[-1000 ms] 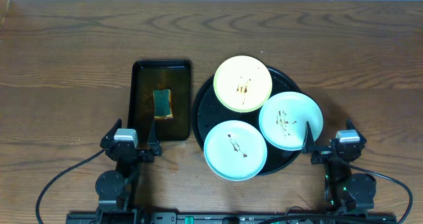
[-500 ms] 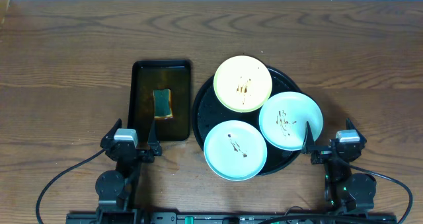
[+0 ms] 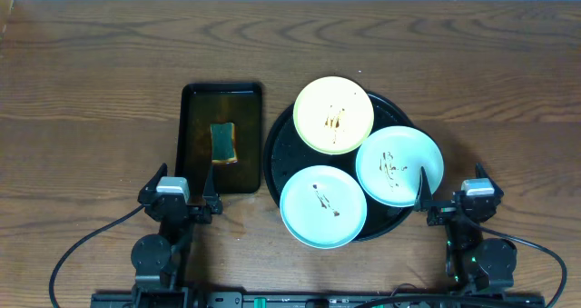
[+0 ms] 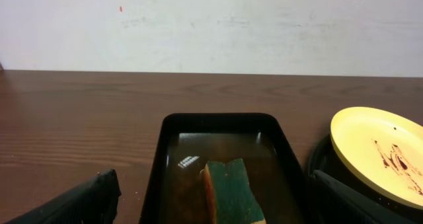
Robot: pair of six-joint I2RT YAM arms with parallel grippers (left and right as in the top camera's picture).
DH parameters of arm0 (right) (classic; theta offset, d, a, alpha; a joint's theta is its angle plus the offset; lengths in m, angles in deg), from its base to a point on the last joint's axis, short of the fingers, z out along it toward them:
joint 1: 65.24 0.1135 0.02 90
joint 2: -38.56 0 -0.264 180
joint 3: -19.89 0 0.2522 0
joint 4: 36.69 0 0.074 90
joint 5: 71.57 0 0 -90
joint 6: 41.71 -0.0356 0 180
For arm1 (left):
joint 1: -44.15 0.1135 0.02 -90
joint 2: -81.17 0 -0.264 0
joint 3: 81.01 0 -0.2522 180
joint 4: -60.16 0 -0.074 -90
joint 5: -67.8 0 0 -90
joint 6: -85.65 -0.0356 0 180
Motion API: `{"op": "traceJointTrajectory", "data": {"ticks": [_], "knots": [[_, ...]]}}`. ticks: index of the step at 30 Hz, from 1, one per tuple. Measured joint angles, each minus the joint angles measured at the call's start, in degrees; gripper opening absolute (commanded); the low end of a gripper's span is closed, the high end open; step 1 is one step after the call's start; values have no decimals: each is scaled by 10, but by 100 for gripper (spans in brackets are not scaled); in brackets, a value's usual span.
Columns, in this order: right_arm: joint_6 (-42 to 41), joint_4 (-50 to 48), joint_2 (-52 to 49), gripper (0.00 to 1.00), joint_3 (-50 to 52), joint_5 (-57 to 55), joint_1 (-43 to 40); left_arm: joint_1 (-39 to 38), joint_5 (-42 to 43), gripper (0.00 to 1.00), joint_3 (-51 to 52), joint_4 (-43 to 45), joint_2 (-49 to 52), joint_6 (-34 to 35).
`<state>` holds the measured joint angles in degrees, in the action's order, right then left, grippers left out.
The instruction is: Clean dirty plates on tray and stack at the side
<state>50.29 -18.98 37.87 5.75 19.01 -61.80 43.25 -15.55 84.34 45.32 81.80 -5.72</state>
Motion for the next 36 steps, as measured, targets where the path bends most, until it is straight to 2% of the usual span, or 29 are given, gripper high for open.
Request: {"op": "traceJointTrajectory", "data": {"ticks": [8,12,19,22,25,36], "knots": [[-3,2,-3,99,-1,-1,0,0,0,90,0,0,0,0],[-19,27,-45,99,-30,-1,0,0,0,90,0,0,0,0],[-28,107,-236,99,-212,35,0,0,0,90,-1,-2,0,-2],[-30,202,-318,99,-337,61,0,0,0,90,-2,-2,0,-2],[-30,246,-374,99,-448,65,0,0,0,90,-2,-2,0,-2],[-30,302,-392,99,-460,70,0,0,-2,90,-2,-2,0,-2]]}}
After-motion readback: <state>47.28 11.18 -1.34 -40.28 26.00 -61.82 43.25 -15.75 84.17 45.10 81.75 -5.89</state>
